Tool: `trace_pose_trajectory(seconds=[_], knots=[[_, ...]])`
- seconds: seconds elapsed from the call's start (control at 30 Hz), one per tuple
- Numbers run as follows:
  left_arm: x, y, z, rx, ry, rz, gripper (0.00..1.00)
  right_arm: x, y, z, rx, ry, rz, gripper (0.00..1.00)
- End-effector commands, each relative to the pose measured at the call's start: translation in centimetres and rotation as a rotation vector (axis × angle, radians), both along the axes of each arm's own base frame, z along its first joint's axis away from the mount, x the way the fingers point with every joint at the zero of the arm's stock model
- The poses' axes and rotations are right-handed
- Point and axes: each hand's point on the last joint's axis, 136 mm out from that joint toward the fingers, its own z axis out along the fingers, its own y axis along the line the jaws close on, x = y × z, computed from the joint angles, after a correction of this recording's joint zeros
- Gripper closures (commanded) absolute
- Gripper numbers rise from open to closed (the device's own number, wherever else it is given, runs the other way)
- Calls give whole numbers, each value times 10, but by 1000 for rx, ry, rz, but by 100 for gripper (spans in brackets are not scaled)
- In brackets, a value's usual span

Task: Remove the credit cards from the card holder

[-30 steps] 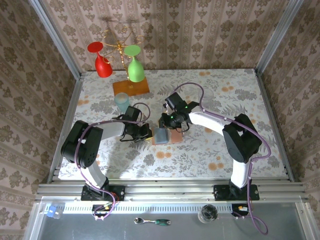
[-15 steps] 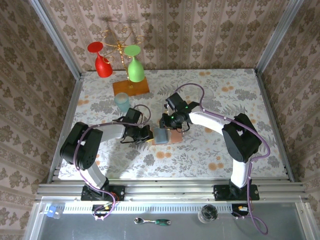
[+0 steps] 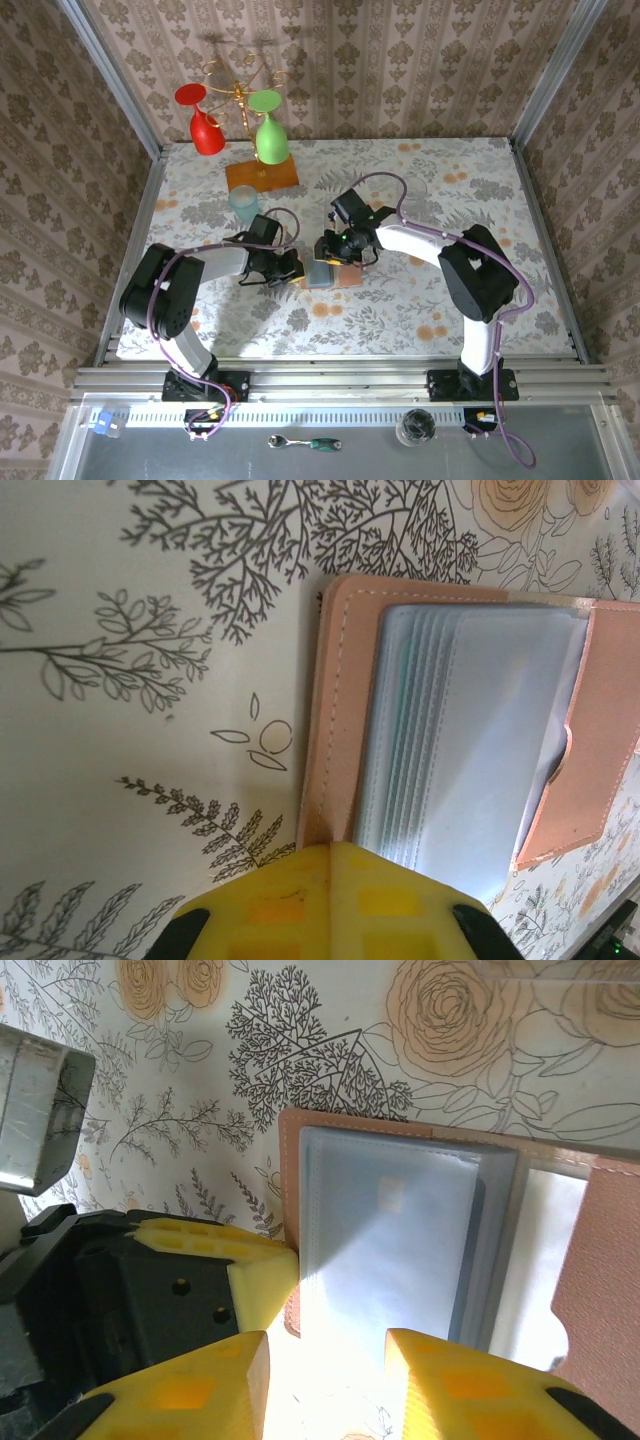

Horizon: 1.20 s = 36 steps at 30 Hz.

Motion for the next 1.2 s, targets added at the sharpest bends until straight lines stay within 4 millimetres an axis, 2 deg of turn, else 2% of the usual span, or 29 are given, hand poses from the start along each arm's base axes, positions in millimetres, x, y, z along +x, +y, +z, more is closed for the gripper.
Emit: trace_pose_trajectory(seconds=[0.0, 0.43, 0.73, 1.0, 1.17], knots=[[0, 10, -8, 54, 15, 2, 100, -2, 5, -12, 26, 51, -19, 63], [0, 11, -10, 50, 23, -3, 100, -5, 10, -35, 45, 111, -28, 67], [1, 11, -12, 52, 25, -5, 100, -11, -9, -49, -36, 131, -37, 67], [0, 12, -15, 57, 34, -4, 100, -10, -28, -47, -57, 117, -70, 68], [1, 11, -12, 57, 32, -11, 100, -8, -27, -45, -22, 110, -77, 68]])
